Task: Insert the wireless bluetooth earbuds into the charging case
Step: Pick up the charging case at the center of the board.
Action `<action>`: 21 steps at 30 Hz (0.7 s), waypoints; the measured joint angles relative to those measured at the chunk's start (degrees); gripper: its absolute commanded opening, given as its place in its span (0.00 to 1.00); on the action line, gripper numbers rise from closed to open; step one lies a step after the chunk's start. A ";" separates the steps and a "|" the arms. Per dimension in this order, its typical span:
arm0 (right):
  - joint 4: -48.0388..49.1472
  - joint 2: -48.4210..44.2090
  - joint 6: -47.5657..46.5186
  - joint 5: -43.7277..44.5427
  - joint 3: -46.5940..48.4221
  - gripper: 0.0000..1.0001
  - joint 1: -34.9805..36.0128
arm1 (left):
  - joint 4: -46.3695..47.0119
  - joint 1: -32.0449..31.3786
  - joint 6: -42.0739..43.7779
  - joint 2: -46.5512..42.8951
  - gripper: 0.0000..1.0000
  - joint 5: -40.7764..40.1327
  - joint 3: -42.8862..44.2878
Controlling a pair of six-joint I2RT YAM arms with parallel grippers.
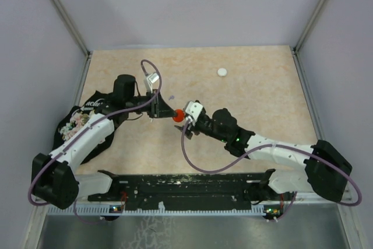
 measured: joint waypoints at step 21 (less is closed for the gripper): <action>-16.70 -13.25 8.44 -29.05 2.80 0.82 -12.09 | -16.15 -5.55 36.30 -2.91 0.04 1.90 12.07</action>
